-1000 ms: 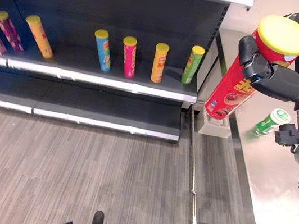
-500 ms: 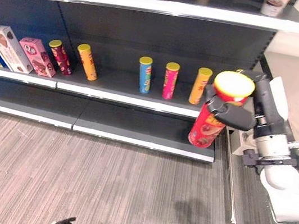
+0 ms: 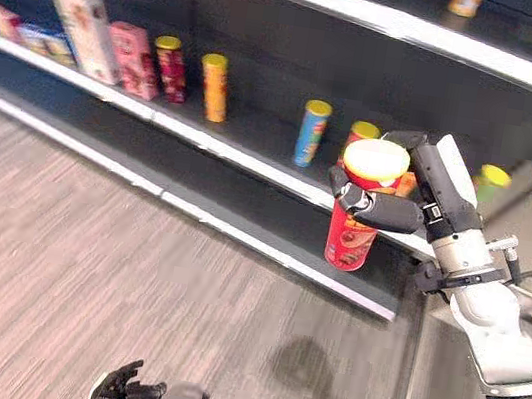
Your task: Put the goods on the table back onto the shelves and tidy them up.
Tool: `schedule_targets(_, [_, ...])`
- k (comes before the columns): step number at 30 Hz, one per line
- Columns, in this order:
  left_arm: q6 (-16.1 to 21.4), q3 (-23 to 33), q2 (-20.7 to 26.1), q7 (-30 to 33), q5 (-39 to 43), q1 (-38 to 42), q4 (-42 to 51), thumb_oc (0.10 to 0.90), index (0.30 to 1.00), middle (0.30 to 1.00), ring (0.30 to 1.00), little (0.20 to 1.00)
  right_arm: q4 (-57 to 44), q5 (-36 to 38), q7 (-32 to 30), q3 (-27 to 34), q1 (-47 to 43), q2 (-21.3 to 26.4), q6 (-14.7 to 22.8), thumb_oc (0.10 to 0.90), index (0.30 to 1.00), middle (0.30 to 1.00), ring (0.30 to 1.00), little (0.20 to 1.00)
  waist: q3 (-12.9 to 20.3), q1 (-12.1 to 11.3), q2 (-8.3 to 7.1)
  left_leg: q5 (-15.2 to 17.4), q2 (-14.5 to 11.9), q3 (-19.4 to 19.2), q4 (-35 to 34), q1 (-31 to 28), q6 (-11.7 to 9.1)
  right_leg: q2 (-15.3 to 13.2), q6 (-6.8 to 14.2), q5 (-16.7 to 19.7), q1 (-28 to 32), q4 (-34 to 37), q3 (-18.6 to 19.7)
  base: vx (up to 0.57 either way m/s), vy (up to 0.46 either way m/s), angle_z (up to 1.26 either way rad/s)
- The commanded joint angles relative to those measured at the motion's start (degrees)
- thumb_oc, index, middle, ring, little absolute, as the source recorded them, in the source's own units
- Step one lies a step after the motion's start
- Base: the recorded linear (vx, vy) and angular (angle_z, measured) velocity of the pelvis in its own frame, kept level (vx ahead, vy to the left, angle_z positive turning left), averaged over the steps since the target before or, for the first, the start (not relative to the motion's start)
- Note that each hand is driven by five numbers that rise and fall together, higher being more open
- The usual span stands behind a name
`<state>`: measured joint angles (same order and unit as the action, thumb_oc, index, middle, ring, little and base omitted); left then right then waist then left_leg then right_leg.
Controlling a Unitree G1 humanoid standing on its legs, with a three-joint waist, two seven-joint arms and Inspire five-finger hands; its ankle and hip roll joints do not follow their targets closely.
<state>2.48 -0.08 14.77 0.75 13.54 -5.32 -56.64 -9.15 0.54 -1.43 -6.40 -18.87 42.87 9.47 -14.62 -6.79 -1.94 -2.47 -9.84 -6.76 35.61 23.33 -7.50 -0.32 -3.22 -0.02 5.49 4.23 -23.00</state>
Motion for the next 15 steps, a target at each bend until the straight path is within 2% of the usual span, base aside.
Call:
schedule_targets(1, [1.39, -4.74, 1.01, 0.78, 1.57, -1.05, -0.16, 0.800, 0.900, 0.900, 0.900, 0.900, -5.01, 2.98, -3.89, 5.46, -6.73, 0.87, 3.93, 0.400, 0.300, 0.300, 0.300, 0.300, 4.07, 0.99, -0.01, -4.25, -2.04, 3.75, -31.93, -14.92, 0.09, -5.83, 8.94, 1.73, 0.07, 0.77, 1.75, 0.42, 0.381, 0.04])
schedule_targets(3, [1.68, -4.72, 0.88, 1.07, 2.15, -1.81, -0.21, 0.800, 0.900, 0.900, 0.900, 0.900, -4.33, 3.08, -3.97, 4.56, -7.03, 0.51, 3.87, 0.400, 0.300, 0.300, 0.300, 0.300, 4.34, 0.60, 0.94, -7.92, -4.49, 5.29, -38.97, -13.33, -2.01, -6.76, 9.55, 0.12, 1.43, 0.77, 3.32, 0.30, 0.313, -0.58])
schedule_targets(4, [1.57, -4.71, 0.90, 1.09, 2.05, -1.95, -0.38, 0.800, 0.900, 0.900, 0.900, 0.900, -4.41, 3.07, -3.97, 4.82, -6.63, 0.60, 3.75, 0.400, 0.300, 0.300, 0.300, 0.300, 4.63, 0.67, 1.47, -9.08, -5.49, 4.22, -40.34, -12.67, -2.87, -7.36, 9.88, -0.38, 2.26, 0.77, 3.69, 0.40, 0.464, -0.77])
schedule_targets(5, [1.59, -4.73, 1.04, 1.09, 1.43, -2.04, -0.45, 0.800, 0.900, 0.900, 0.900, 0.900, -4.49, 2.58, -4.13, 5.50, -5.87, 0.70, 3.36, 0.400, 0.300, 0.300, 0.300, 0.300, 5.31, 0.73, 2.37, -10.52, -6.20, 1.45, -40.60, -12.26, -3.43, -8.35, 10.44, -0.81, 3.89, 0.77, 3.89, 0.56, 0.633, -0.58])
schedule_targets(6, [1.51, -4.98, 1.43, 0.94, 0.86, -2.10, -0.73, 0.800, 0.900, 0.900, 0.900, 0.900, -5.36, 1.32, -3.93, 5.81, -5.19, 0.12, 2.91, 0.400, 0.300, 0.300, 0.300, 0.300, 6.86, 0.11, 3.26, -10.38, -5.15, 1.28, -40.44, -14.38, -2.68, -10.21, 11.39, -0.82, 5.92, 0.77, 4.43, 0.45, 0.518, -0.22])
schedule_targets(7, [1.53, -5.02, 1.46, 0.94, 0.85, -2.12, -0.74, 0.800, 0.900, 0.900, 0.900, 0.900, -5.46, 1.28, -3.93, 5.89, -5.05, 0.08, 2.86, 0.400, 0.300, 0.300, 0.300, 0.300, 6.84, 0.10, 3.15, -10.38, -5.01, 1.25, -40.46, -14.47, -2.63, -10.35, 11.47, -0.83, 6.01, 0.77, 4.39, 0.48, 0.551, -0.18])
schedule_targets(9, [1.64, -5.66, 2.66, 0.94, -0.47, -1.33, -0.79, 0.800, 0.900, 0.900, 0.900, 0.900, -5.60, -0.35, -4.17, 5.44, -4.76, -1.73, 2.36, 0.400, 0.300, 0.300, 0.300, 0.300, 7.27, 0.20, 2.28, -7.24, -0.96, -0.18, -37.98, -15.99, 0.43, -16.22, 12.68, 1.49, 5.73, -5.18, 5.47, 0.34, 0.443, -0.26])
schedule_targets(10, [1.64, -5.64, 2.69, 0.93, -0.47, -1.29, -0.80, 0.800, 0.900, 0.900, 0.900, 0.900, -5.60, -0.36, -4.17, 5.46, -4.79, -1.76, 2.35, 0.400, 0.300, 0.300, 0.300, 0.300, 7.42, 0.11, 2.16, -7.25, -0.83, -0.32, -37.85, -15.70, 0.59, -16.40, 12.77, 1.60, 5.38, -5.27, 5.63, 0.23, 0.435, -0.13])
schedule_targets(11, [1.57, -5.92, 3.78, 1.15, -0.87, -1.09, -0.10, 0.800, 0.900, 0.900, 0.900, 0.900, -5.21, -1.22, -4.57, 4.06, -6.16, -3.16, 2.18, 0.400, 0.300, 0.300, 0.300, 0.300, 6.80, 0.43, 2.24, -5.26, 1.74, -1.43, -37.30, -17.36, 3.45, -19.50, 12.57, 5.47, 2.51, -10.77, 6.78, 0.19, 0.486, -0.11])
schedule_targets(12, [1.68, -5.72, 4.14, 1.30, -0.95, -1.28, 0.14, 0.800, 0.900, 0.900, 0.900, 0.900, -4.79, -1.82, -4.74, 2.88, -7.18, -3.64, 2.06, 0.400, 0.300, 0.300, 0.300, 0.300, 6.34, 0.33, 2.38, -4.28, 3.77, -2.99, -37.88, -19.10, 4.94, -22.42, 12.76, 8.59, 0.66, -14.17, 6.41, 0.19, 0.487, -0.17])
schedule_targets(13, [1.67, -5.65, 4.12, 1.30, -0.96, -1.25, 0.14, 0.800, 0.900, 0.900, 0.900, 0.900, -4.74, -1.84, -4.76, 2.81, -7.30, -3.65, 2.07, 0.400, 0.300, 0.300, 0.300, 0.300, 6.41, 0.22, 2.27, -4.42, 3.93, -3.21, -37.98, -18.99, 5.10, -22.59, 12.84, 8.81, 0.39, -14.10, 6.65, 0.14, 0.427, -0.38])
schedule_targets(14, [1.66, -5.40, 4.48, 1.34, -0.45, -1.68, 1.01, 0.800, 0.900, 0.900, 0.900, 0.900, -4.43, -2.09, -4.98, 1.92, -7.99, -4.22, 1.96, 0.400, 0.300, 0.300, 0.300, 0.300, 5.94, 0.14, 2.74, -3.74, 4.97, -4.23, -38.81, -20.53, 6.06, -24.50, 12.29, 9.62, -0.81, -17.57, 4.65, 0.15, 0.466, -0.40])
schedule_targets(15, [1.43, -5.21, 4.93, 1.29, -0.65, -2.21, 1.93, 0.800, 0.900, 0.900, 0.900, 0.900, -4.16, -1.96, -4.81, 1.72, -7.99, -4.88, 1.89, 0.400, 0.300, 0.300, 0.300, 0.300, 4.98, 1.88, 3.58, -2.93, 6.09, -4.53, -40.23, -22.57, 6.68, -21.88, 11.40, 8.33, -4.09, -21.66, 5.74, 0.20, 0.547, -0.38])
